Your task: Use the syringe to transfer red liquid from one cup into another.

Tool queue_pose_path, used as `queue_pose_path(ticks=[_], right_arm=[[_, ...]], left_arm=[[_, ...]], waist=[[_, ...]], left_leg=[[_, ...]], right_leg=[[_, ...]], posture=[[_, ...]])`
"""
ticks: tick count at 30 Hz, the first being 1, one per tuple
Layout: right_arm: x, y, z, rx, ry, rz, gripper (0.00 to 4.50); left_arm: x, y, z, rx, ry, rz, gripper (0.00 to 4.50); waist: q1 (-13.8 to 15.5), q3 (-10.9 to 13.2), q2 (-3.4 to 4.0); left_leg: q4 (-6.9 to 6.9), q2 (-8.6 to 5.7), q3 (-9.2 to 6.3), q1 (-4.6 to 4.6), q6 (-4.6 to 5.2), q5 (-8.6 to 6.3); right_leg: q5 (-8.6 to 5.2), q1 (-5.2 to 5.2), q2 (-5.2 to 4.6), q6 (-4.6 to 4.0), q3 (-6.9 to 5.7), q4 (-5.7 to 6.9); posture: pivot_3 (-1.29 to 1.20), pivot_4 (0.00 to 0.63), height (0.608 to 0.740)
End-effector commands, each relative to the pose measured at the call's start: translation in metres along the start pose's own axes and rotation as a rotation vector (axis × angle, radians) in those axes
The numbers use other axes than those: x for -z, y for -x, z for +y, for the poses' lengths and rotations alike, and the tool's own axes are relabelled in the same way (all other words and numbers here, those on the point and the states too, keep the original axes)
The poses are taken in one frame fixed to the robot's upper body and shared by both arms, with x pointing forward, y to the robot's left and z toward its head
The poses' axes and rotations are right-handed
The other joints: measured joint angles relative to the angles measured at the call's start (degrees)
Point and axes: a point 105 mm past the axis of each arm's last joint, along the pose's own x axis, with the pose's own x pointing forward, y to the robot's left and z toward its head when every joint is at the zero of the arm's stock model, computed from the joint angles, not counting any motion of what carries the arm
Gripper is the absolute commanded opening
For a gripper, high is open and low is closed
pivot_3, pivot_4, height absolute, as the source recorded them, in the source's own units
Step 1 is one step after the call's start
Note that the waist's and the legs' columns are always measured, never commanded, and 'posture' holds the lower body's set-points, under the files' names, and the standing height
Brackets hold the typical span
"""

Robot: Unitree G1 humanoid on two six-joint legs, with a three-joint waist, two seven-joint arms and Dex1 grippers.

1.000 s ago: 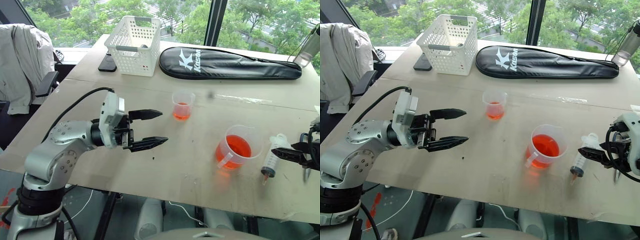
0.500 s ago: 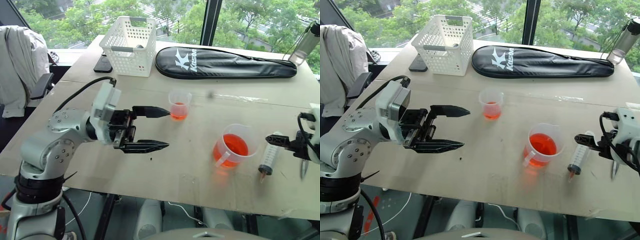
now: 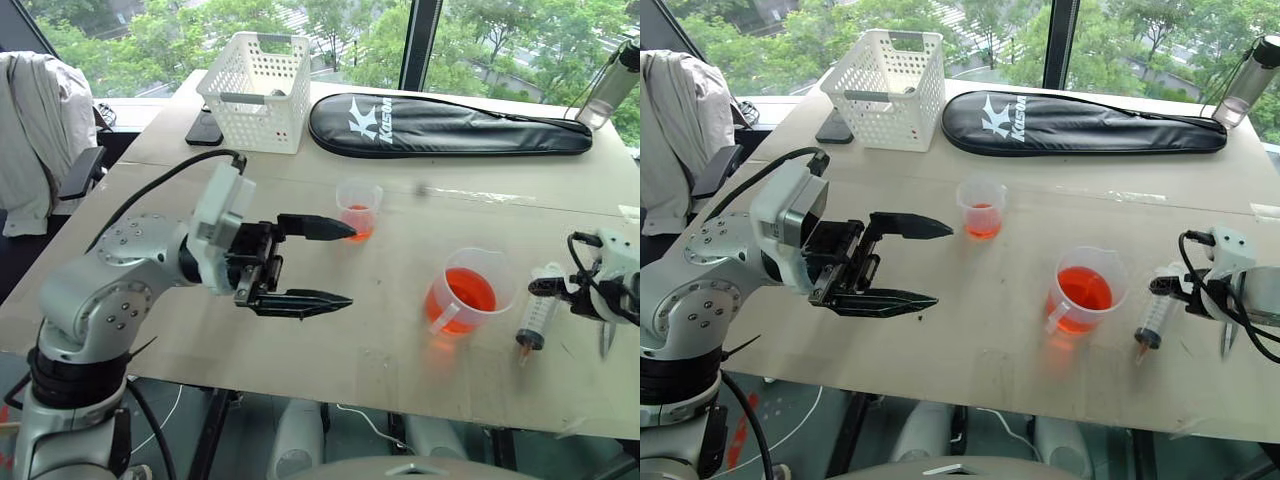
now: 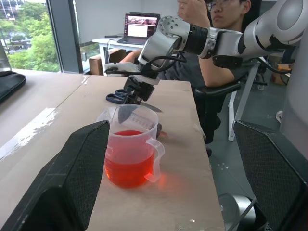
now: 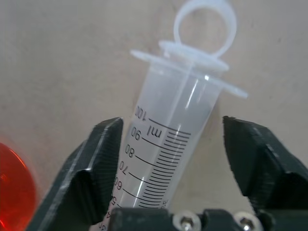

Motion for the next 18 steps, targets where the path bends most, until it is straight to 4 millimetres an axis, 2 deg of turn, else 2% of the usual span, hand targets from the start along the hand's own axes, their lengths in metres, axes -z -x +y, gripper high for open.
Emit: queue_pose_path(ticks=[1, 2, 6, 9, 10, 11, 12, 13, 15, 18], right_arm=[[0.008, 0.0, 0.002, -0.001, 0.046, 0.049, 1.91], [0.009, -0.001, 0.001, 0.006, 0.055, 0.06, 1.63], [0.006, 0.007, 0.003, 0.016, 0.155, 0.044, 1.59], [-0.013, 0.021, 0.006, 0.008, 0.2, -0.091, 1.59], [-0.029, 0.035, 0.019, -0.08, 0.209, -0.226, 1.59], [-0.047, 0.058, 0.038, -0.23, 0.186, -0.392, 1.59], [-0.055, 0.079, 0.049, -0.341, 0.181, -0.492, 1.59], [-0.06, 0.096, 0.054, -0.391, 0.215, -0.565, 1.59], [-0.063, 0.114, 0.061, -0.435, 0.285, -0.639, 1.59], [-0.071, 0.156, 0.086, -0.602, 0.341, -0.861, 1.59]], left_arm=[[-0.008, 0.0, -0.004, -0.011, -0.043, -0.007, 4.18], [-0.007, 0.0, -0.004, -0.014, -0.043, -0.007, 4.18], [-0.006, -0.001, -0.003, -0.031, -0.044, -0.009, 4.18], [-0.006, 0.0, 0.001, -0.055, -0.042, -0.017, 4.18], [-0.006, 0.001, 0.004, -0.072, -0.042, -0.02, 4.18], [-0.006, 0.002, 0.007, -0.089, -0.041, -0.025, 4.18], [-0.006, 0.002, 0.009, -0.102, -0.042, -0.03, 4.18], [-0.006, 0.002, 0.011, -0.109, -0.042, -0.035, 4.18], [-0.006, 0.001, 0.013, -0.111, -0.041, -0.041, 4.18], [-0.005, 0.0, 0.019, -0.104, -0.048, -0.042, 4.18]], waist=[[-0.01, -0.02, -0.03], [-0.01, -0.02, -0.03], [0.12, -0.02, -0.03], [0.16, -0.01, -0.02], [0.13, -0.01, -0.01], [0.25, 0.01, 0.02], [0.16, 0.01, 0.05], [0.09, 0.03, 0.13], [0.15, 0.03, 0.17], [0.19, 0.01, 0.1]], left_leg=[[0.0, 0.0, -0.01, 0.01, 0.0, 0.0], [0.0, 0.01, -0.03, 0.0, 0.0, 0.0], [0.01, 0.01, -0.04, 0.0, 0.0, 0.0], [0.0, 0.01, -0.05, -0.01, 0.0, 0.0], [0.0, 0.01, -0.02, -0.02, 0.0, 0.0], [0.0, 0.01, -0.01, -0.02, 0.0, 0.0], [-0.02, 0.01, -0.04, -0.09, 0.0, 0.0], [-0.02, 0.02, -0.03, -0.08, 0.0, 0.0], [-0.03, 0.02, -0.03, -0.07, 0.0, 0.0], [-0.04, 0.08, -0.1, -0.06, 0.0, 0.0]], right_leg=[[0.0, 0.01, 0.0, 0.0, -0.01, 0.0], [0.0, 0.01, 0.02, 0.0, 0.0, 0.0], [0.0, 0.02, 0.04, 0.0, 0.01, 0.0], [-0.01, 0.01, 0.04, 0.0, 0.0, -0.03], [-0.01, 0.0, 0.03, 0.0, 0.02, -0.04], [0.0, 0.0, 0.03, 0.0, 0.03, -0.05], [0.0, -0.04, 0.04, 0.03, 0.01, -0.08], [0.01, -0.04, 0.05, 0.07, 0.01, -0.08], [0.03, -0.04, 0.06, 0.21, 0.02, -0.08], [-0.11, -0.02, 0.13, 0.2, -0.06, -0.09]], posture=[[0.0, 0.15, 0.724], [0.0, 0.15, 0.724], [0.0, 0.15, 0.724], [0.0, 0.15, 0.724], [0.0, 0.15, 0.724], [0.0, 0.15, 0.724], [0.0, 0.15, 0.724], [0.0, 0.15, 0.724], [0.0, 0.15, 0.724], [0.0, 0.15, 0.724]])
